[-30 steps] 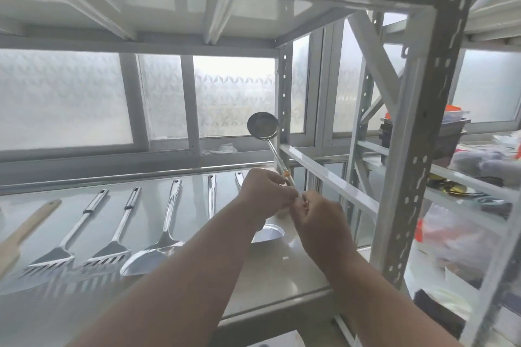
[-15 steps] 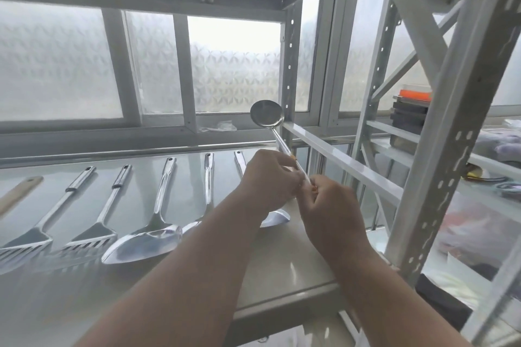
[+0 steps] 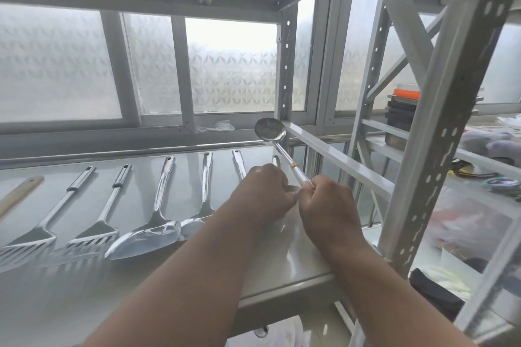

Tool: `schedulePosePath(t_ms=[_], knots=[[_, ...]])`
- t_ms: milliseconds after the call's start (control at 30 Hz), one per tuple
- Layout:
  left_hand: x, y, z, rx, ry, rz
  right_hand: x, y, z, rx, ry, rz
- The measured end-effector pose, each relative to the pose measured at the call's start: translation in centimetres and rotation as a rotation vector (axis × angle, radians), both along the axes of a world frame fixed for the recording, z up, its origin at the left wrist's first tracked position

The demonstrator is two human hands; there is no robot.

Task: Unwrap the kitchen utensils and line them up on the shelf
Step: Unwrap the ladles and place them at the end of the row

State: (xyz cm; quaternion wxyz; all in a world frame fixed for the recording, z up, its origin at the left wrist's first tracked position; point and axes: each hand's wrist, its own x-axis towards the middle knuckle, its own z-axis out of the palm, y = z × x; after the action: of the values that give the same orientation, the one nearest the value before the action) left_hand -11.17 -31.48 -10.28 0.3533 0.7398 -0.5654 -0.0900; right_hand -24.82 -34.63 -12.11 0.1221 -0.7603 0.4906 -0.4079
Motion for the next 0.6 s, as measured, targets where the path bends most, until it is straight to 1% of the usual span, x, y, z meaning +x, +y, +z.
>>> schedulePosePath(t_ms=[100,200,367,500,600], knots=[[0.1,0.0,0.1,0.089,-0.091,0.022,0.0,0.1,0.1,0.001,0.022,-0.012],[0.4,0.0,0.0,0.098,-0.159,0.023,0.1,0.1,0.1,0.004,0.052,-0.019],[0.7,0.2,0.0,0.095,-0.215,0.037,0.1,0.2,0.3,0.014,0.089,-0.039],[1.0,0.6,0.2,0.133,-0.216,0.096,0.1,0.3,0.4,0.022,0.120,-0.072],[1.1,0.8,0.4,0.164,-0.268,0.141,0.3,0.4,0.5,0.021,0.159,-0.101]])
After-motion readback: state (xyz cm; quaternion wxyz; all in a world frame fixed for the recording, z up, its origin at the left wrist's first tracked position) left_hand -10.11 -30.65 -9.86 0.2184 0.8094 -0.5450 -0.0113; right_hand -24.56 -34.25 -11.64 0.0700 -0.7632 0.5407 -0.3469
